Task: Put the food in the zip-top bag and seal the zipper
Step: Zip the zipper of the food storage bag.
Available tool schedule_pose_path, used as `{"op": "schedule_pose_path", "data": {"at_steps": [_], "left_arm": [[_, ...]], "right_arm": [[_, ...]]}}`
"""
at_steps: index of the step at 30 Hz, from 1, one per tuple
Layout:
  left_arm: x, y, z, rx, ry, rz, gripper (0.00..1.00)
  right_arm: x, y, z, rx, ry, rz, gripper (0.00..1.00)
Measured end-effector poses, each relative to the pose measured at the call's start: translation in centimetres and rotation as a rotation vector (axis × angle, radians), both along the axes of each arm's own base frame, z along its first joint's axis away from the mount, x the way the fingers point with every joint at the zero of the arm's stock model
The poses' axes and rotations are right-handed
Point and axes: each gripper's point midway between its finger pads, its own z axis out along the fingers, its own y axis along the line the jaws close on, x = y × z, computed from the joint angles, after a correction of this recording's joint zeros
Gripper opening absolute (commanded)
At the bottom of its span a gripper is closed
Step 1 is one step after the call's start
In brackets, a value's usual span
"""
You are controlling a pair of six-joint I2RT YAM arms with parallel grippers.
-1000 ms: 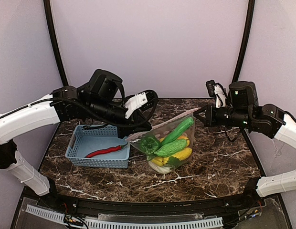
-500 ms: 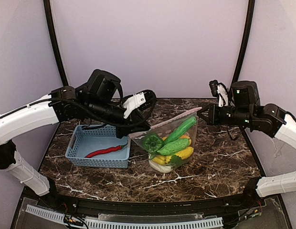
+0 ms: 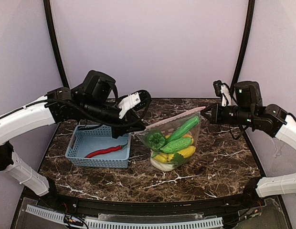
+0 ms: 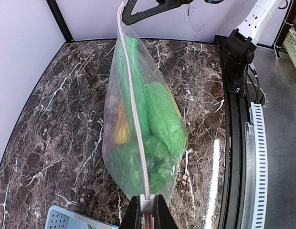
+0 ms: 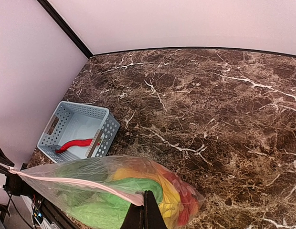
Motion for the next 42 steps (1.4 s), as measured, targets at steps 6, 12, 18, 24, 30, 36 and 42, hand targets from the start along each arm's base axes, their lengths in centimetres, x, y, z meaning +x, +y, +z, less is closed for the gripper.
{"op": "schedule_pose_path", "data": {"at_steps": [6, 12, 18, 24, 30, 36, 42], "left_arm": [[0.2, 0.6, 0.1, -0.004, 0.0, 0.013, 0.01], [0.5, 1.1, -0.1, -0.002, 0.002, 0.027, 0.01], [0.7, 1.7, 0.0, -0.007, 0.002, 0.041, 0.01], [0.9, 1.9, -0.1, -0.016, 0.009, 0.051, 0.01], [0.9, 1.9, -0.4, -0.027, 0.032, 0.069, 0.01], [2.2, 2.0, -1.6, -0.012, 0.08, 0.133, 0.01], [5.3, 1.8, -5.0, 0.034, 0.158, 0.248, 0.01]], "right_arm": [[0.1, -0.2, 0.0, 0.008, 0.005, 0.001, 0.0], [0.4, -0.7, 0.0, 0.009, 0.006, -0.017, 0.0], [0.3, -0.6, 0.0, 0.016, 0.01, -0.005, 0.0], [0.2, -0.4, 0.0, 0.023, 0.015, 0.008, 0.0], [0.1, -0.3, 0.1, 0.024, 0.015, 0.024, 0.05], [0.2, -0.3, 0.2, 0.021, 0.002, 0.038, 0.32], [-0.1, 0.1, 0.4, 0.03, -0.005, 0.074, 0.6]]}}
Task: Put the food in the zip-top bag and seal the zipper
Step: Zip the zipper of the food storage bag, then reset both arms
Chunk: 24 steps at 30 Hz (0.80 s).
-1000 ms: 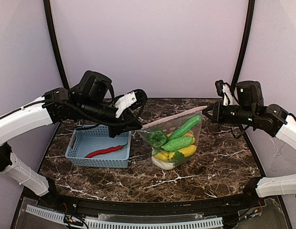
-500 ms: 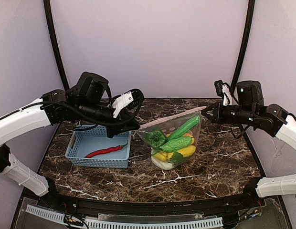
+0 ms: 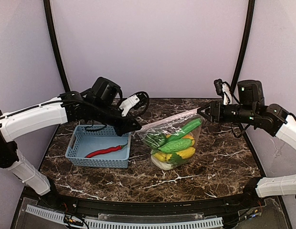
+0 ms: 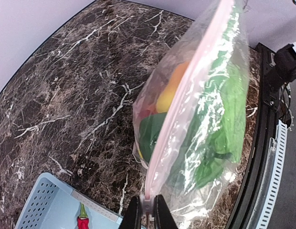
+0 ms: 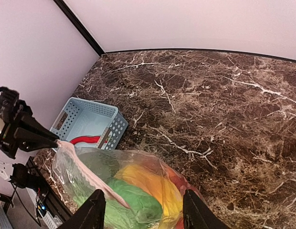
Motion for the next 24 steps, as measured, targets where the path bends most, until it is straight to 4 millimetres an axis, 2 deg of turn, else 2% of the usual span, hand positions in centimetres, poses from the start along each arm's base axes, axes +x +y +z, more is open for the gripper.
{"op": "schedule_pose_path", "data": {"at_steps": [3, 5, 7, 9, 13, 18, 24], "left_arm": [[1.8, 0.2, -0.8, -0.009, 0.028, 0.064, 0.01], [2.6, 0.3, -0.8, -0.023, 0.033, 0.089, 0.09], [3.2, 0.3, -0.4, -0.051, 0.033, 0.099, 0.43], [3.3, -0.1, 0.1, -0.082, 0.035, 0.093, 0.61], [3.0, -1.0, 1.0, -0.154, 0.051, 0.073, 0.8], [2.6, -0.4, 1.1, -0.185, 0.073, 0.097, 0.85], [3.2, 2.5, 2.7, -0.247, 0.074, 0.198, 0.86]], "right_arm": [[-0.1, 0.1, 0.0, 0.003, 0.003, 0.011, 0.72], [-0.3, 0.2, 0.1, 0.007, 0.003, 0.017, 0.79], [-0.4, 0.2, 0.3, 0.009, -0.005, 0.022, 0.85], [-0.5, 0.1, 0.6, 0.015, -0.011, 0.022, 0.9], [-1.0, -0.2, 1.4, 0.03, -0.033, 0.025, 0.97], [-1.3, -0.5, 2.0, 0.043, -0.05, 0.026, 0.99], [-1.0, -0.5, 1.7, 0.033, -0.046, 0.014, 0.99]]}}
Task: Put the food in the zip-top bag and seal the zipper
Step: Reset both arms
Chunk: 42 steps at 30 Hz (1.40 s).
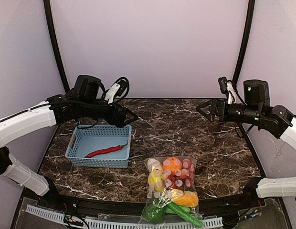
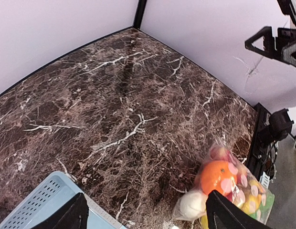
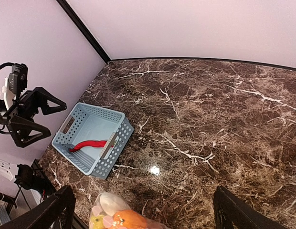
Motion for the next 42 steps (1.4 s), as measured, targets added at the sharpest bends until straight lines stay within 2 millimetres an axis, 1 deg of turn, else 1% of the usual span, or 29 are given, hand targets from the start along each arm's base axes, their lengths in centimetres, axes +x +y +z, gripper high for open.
{"op": "schedule_pose_path", "data": {"at_steps": [2, 4, 7, 10, 13, 14, 15, 18, 20, 22, 24, 25, 27, 30, 35, 39, 42], "left_arm": [[0.5, 1.3, 0.0, -0.016, 0.007, 0.05, 0.86], [1.1, 2.9, -0.6, -0.025, 0.026, 0.11, 0.87], [1.9, 5.5, -2.5, -0.024, 0.063, 0.207, 0.88], [2.7, 8.4, -4.5, -0.016, 0.105, 0.305, 0.89], [3.4, 11.2, -6.0, -0.015, 0.138, 0.397, 0.89], [3.7, 12.5, -6.3, -0.019, 0.145, 0.436, 0.89], [3.9, 13.6, -6.5, -0.024, 0.151, 0.469, 0.9], [4.6, 16.7, -6.0, -0.055, 0.144, 0.561, 0.9], [4.9, 19.0, -5.1, -0.08, 0.127, 0.621, 0.91], [4.9, 21.0, -4.3, -0.099, 0.109, 0.672, 0.91], [4.8, 22.6, -3.6, -0.108, 0.094, 0.713, 0.92], [4.6, 23.3, -3.4, -0.109, 0.085, 0.73, 0.94], [4.1, 24.0, -3.0, -0.104, 0.068, 0.746, 0.97], [2.9, 24.8, -2.6, -0.09, 0.03, 0.768, 0.99], [1.2, 26.7, -2.3, -0.068, -0.062, 0.833, 0.99], [-0.1, 28.3, -3.2, -0.039, -0.124, 0.895, 0.99], [-0.5, 29.0, -3.9, -0.022, -0.139, 0.928, 0.99]], "right_arm": [[0.3, 0.0, -0.3, -0.008, 0.007, -0.006, 0.99], [0.6, 0.0, -0.7, -0.019, 0.015, -0.017, 0.99], [1.1, -0.4, -1.8, -0.037, 0.036, -0.039, 0.99], [2.2, -1.6, -3.2, -0.055, 0.063, -0.084, 0.99], [3.3, -3.8, -5.1, -0.071, 0.104, -0.15, 0.99], [3.5, -4.3, -5.9, -0.078, 0.12, -0.162, 0.99], [4.0, -5.5, -6.3, -0.081, 0.131, -0.197, 0.99], [4.9, -8.1, -7.9, -0.091, 0.162, -0.265, 0.99], [5.1, -10.1, -8.6, -0.094, 0.176, -0.311, 0.99], [5.2, -12.0, -8.9, -0.088, 0.178, -0.36, 0.99], [5.3, -14.1, -8.6, -0.082, 0.157, -0.418, 0.99], [5.2, -15.1, -8.3, -0.083, 0.14, -0.444, 0.99], [4.9, -16.4, -7.7, -0.091, 0.105, -0.481, 0.99], [4.3, -17.2, -6.8, -0.105, 0.031, -0.502, 0.99], [2.9, -17.1, -5.6, -0.095, -0.104, -0.493, 0.99], [2.3, -17.0, -5.2, -0.086, -0.179, -0.487, 0.99], [2.2, -17.1, -5.8, -0.087, -0.199, -0.492, 0.99]]}}
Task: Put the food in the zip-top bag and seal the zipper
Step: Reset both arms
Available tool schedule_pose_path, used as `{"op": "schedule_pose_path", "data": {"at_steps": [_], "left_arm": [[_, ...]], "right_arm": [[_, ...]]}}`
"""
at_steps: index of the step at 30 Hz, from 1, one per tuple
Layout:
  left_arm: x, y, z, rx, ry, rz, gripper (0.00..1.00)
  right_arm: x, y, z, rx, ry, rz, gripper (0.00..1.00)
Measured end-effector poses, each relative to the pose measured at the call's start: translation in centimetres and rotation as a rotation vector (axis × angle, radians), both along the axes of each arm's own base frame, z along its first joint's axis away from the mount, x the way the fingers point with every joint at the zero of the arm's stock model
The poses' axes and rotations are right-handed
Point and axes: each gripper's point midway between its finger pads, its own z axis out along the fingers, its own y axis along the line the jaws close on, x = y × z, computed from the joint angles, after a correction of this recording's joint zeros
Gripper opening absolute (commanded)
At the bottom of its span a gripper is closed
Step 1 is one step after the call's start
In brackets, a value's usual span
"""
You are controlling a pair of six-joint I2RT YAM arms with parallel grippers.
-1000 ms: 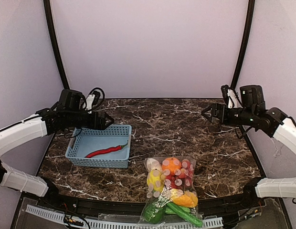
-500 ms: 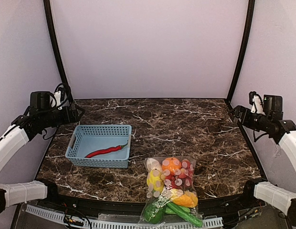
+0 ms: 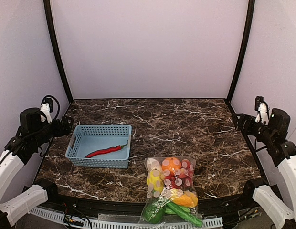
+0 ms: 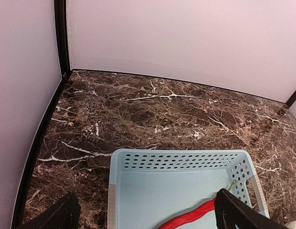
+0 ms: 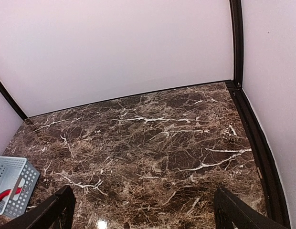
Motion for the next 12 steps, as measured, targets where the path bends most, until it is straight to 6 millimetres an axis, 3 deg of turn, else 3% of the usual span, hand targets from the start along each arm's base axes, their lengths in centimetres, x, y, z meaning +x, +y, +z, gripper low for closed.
{"op": "schedule_pose_path", "data": {"at_steps": [4, 12], "left_arm": [[0.12, 0.52, -0.36, 0.013, 0.003, 0.029, 0.99], [0.39, 0.7, -0.56, 0.02, 0.009, 0.04, 0.99]], "right_arm": [[-0.06, -0.17, -1.08, -0.004, 0.008, -0.01, 0.99], [0.0, -0.48, -0.38, -0.011, -0.025, -0.027, 0.99]]}}
